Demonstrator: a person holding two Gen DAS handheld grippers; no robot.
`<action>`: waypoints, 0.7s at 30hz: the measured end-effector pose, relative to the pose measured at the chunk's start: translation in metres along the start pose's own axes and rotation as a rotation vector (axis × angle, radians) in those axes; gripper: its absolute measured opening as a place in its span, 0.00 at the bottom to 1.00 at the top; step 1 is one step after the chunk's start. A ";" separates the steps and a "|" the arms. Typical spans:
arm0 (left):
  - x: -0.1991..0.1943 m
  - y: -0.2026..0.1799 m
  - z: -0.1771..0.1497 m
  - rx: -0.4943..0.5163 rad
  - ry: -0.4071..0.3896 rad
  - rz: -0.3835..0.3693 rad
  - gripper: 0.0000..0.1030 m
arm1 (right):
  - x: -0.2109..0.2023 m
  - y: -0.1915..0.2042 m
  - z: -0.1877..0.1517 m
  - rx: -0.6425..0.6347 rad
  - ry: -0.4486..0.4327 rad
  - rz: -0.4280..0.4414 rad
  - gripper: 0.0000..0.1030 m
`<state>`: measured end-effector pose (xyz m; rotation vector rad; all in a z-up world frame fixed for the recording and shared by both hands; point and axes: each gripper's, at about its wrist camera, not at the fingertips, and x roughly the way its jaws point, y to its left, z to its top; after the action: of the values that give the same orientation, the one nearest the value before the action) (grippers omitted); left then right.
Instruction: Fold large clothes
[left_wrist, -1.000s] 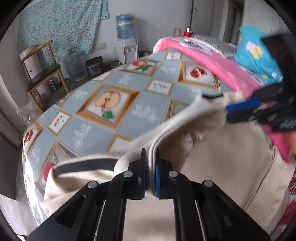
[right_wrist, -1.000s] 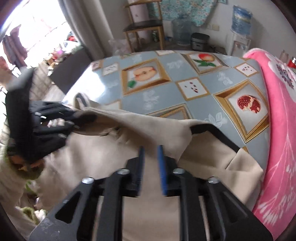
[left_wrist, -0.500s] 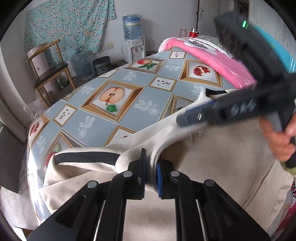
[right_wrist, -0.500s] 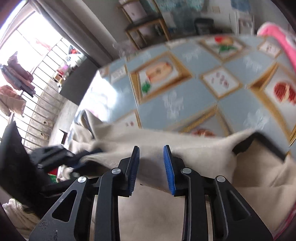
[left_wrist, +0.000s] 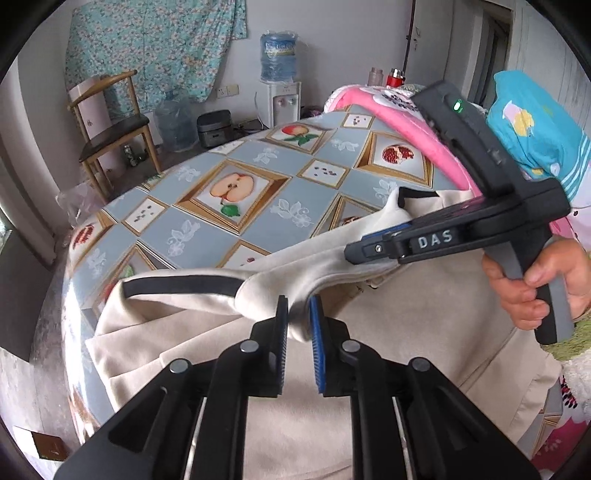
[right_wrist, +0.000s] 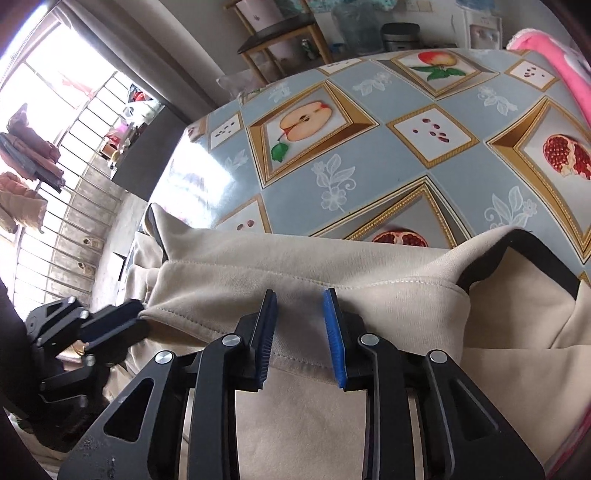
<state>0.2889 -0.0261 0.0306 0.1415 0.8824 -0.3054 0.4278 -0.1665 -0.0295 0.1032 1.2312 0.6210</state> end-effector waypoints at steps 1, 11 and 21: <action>-0.003 0.000 0.000 0.002 -0.008 0.007 0.11 | 0.001 0.000 0.000 0.003 0.002 0.000 0.25; -0.013 0.000 0.004 0.031 -0.049 0.086 0.11 | 0.002 0.001 -0.001 0.001 0.019 -0.018 0.25; 0.021 0.030 0.008 -0.140 0.051 -0.052 0.20 | 0.009 0.007 -0.001 -0.015 0.025 -0.041 0.26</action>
<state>0.3167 -0.0043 0.0193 -0.0034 0.9561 -0.2884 0.4263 -0.1568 -0.0346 0.0576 1.2499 0.5973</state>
